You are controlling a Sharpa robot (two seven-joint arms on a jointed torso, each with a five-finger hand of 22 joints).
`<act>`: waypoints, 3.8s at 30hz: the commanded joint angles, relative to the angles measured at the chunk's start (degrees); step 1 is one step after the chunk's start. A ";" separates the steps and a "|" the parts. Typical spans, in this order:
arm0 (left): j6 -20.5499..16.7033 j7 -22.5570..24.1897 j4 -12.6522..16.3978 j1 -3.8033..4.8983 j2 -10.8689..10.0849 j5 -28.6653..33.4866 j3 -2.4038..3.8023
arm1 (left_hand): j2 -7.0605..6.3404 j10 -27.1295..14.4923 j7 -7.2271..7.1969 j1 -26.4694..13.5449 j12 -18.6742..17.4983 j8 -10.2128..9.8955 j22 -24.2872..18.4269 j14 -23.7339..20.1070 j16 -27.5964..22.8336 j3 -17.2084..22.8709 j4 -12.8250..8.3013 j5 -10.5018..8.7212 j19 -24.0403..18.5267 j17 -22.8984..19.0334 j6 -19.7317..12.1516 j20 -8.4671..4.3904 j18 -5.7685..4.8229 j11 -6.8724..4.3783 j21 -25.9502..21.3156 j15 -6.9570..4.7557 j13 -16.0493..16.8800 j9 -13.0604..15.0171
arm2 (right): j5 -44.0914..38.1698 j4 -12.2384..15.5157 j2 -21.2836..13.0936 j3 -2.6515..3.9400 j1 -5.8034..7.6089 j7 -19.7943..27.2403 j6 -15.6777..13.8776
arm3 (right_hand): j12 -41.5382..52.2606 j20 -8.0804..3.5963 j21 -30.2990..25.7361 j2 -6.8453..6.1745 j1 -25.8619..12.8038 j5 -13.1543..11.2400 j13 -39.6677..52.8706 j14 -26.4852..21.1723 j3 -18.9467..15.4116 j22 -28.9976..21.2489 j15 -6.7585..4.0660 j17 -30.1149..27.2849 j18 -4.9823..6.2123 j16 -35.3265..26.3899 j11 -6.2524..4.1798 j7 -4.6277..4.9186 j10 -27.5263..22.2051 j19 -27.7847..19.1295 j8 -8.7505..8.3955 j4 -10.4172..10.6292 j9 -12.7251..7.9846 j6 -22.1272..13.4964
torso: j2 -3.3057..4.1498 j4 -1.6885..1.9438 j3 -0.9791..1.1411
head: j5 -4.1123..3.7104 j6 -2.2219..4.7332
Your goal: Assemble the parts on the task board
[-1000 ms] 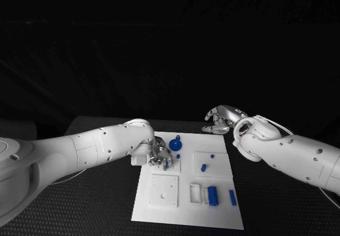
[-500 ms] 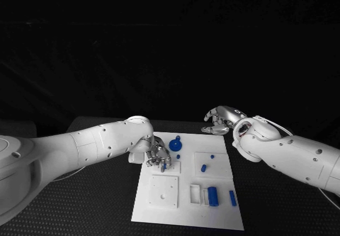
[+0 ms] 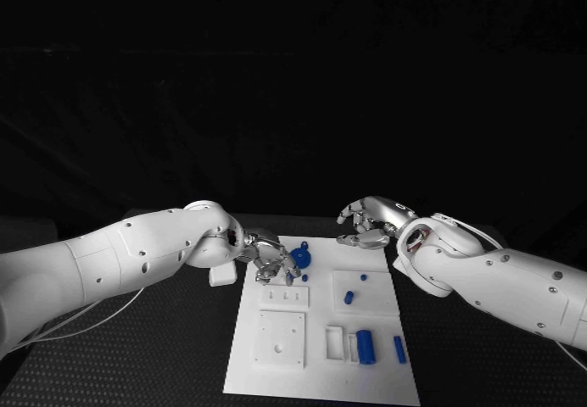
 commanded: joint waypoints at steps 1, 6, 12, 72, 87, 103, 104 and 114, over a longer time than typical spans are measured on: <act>-0.58 11.50 1.39 -0.02 -1.10 5.95 0.00 | 3.62 -1.36 -0.14 3.25 -0.37 -0.26 0.15 -0.45 -0.26 2.40 -2.14 -0.69 -0.55 -0.10 0.03 -7.12 -0.26 -0.63 -0.51 -0.46 -0.11 -0.09 | 5.03 1.43 -0.76 -0.49 -0.25 8.19 -1.19 | 0.38 -0.13 -0.21 0.25 0.74 0.40 -0.12 -0.04 0.05 1.11 -0.15 -0.06 2.22 -0.32 -0.12 0.44 -0.51 -0.46 0.28 -0.69 0.09 0.25 | 0.08 -0.06 -0.04 | -0.25 1.02; 1.13 16.52 2.80 -0.39 -3.93 9.14 -0.03 | 3.27 -1.94 0.07 3.41 -0.43 -0.51 -0.08 -1.08 -0.44 2.41 -1.92 -2.09 -1.15 -0.12 -0.19 -6.88 -0.52 -0.41 -1.13 -0.24 -0.21 -0.22 | 6.56 4.13 -2.26 -1.15 -0.84 12.27 -2.29 | 0.44 0.02 -0.20 0.76 1.79 1.18 -0.26 -0.20 0.11 1.15 -0.20 -0.05 2.22 -0.38 -0.18 0.38 -0.63 -0.71 0.45 -2.32 0.15 0.53 | 0.08 -0.09 -0.18 | -0.62 2.46; 3.24 18.52 3.11 -0.92 -5.51 9.91 -0.03 | 3.10 -2.30 0.18 3.67 -0.42 -0.64 -0.11 -1.52 -0.47 2.42 -1.88 -2.34 -1.53 -0.08 -0.29 -6.76 -0.67 -0.29 -1.38 -0.11 -0.23 -0.28 | 8.39 7.00 -3.07 -1.25 -1.77 15.28 -2.46 | 0.50 0.24 -0.11 0.88 1.87 1.64 -0.41 -0.31 -0.20 1.19 -0.20 -0.01 2.22 -0.40 -0.19 0.37 -0.72 -0.87 0.54 -3.38 0.17 0.70 | 0.01 -0.06 -0.04 | -0.32 3.24; 6.06 17.37 5.01 -1.23 -5.94 13.95 -0.02 | 2.63 -3.07 0.35 4.06 -0.13 -0.85 -0.11 -2.34 -0.27 1.93 -1.15 -2.73 -2.12 0.10 -0.44 -6.57 -1.02 -0.12 -1.78 0.06 -0.19 -0.29 | 9.59 11.05 -1.23 -1.68 -2.85 16.12 1.75 | 1.30 0.29 0.88 5.59 0.62 -5.58 -1.41 -0.26 4.89 1.17 -1.64 0.37 2.22 -0.03 -1.73 -1.28 -0.65 -0.97 2.93 -4.25 0.96 6.01 | 0.09 -0.10 0.15 | -0.07 2.53; 5.86 16.68 5.02 -1.22 -6.05 15.12 -0.02 | 2.09 -3.90 0.63 4.31 -0.09 -1.30 -0.08 -3.08 -0.40 1.62 -0.03 -4.68 -2.62 0.03 -1.13 -6.51 -1.19 0.14 -2.11 0.32 -0.29 -0.37 | 8.07 11.23 -1.11 -1.68 -2.85 15.49 -1.44 | 1.52 -0.17 1.55 6.78 0.48 -6.48 -1.56 0.33 7.52 1.17 -3.19 0.56 2.22 0.23 -3.38 -3.03 0.27 -0.35 5.34 -3.86 2.50 10.65 | 0.08 -0.08 0.16 | -0.06 2.36; 0.33 14.03 5.80 -1.22 -6.42 15.56 -0.03 | -4.40 -5.08 2.59 1.75 0.05 -5.23 -0.18 -3.60 -0.65 -2.50 2.99 -13.57 -2.92 -0.32 -7.97 -6.21 -1.30 1.93 -2.61 1.90 -0.45 -2.49 | 5.34 11.80 -1.13 -1.68 -2.92 11.21 -4.91 | 1.38 -0.51 2.09 7.00 0.61 -6.45 -1.67 1.05 8.69 1.08 -4.17 0.70 2.22 0.40 -4.40 -4.08 1.43 0.30 6.68 -5.21 3.62 12.89 | 0.09 -0.07 0.15 | -0.28 2.48; 0.01 13.95 5.89 -1.22 -6.47 15.56 -0.03 | -4.87 -5.19 2.68 1.52 0.07 -5.45 -0.18 -3.65 -0.68 -3.13 3.04 -15.01 -2.98 -0.35 -8.33 -6.17 -1.22 2.01 -2.67 1.97 -0.45 -2.66 | 5.33 11.77 -1.17 -1.68 -2.93 10.81 -5.04 | 1.36 -0.52 2.09 7.05 0.62 -6.45 -1.68 1.08 8.77 1.07 -4.19 0.70 2.22 0.39 -4.41 -4.09 1.47 0.33 6.69 -5.25 3.63 12.91 | 0.09 -0.07 0.14 | -0.32 2.50; -0.82 13.87 6.13 -1.22 -6.74 15.05 -0.03 | -7.18 -5.81 3.33 1.41 0.21 -6.62 -0.37 -3.98 -0.86 -4.38 3.93 -18.43 -3.33 -0.48 -10.57 -5.68 -0.71 2.64 -3.24 2.52 -0.46 -3.77 | 5.30 11.50 -1.33 -1.68 -2.94 8.10 -4.24 | 1.24 -0.60 2.11 7.15 0.61 -6.45 -1.73 1.29 9.24 1.01 -4.28 0.65 2.22 0.32 -4.49 -4.15 1.71 0.47 6.73 -5.58 3.75 13.03 | 0.12 -0.09 0.09 | -0.56 2.53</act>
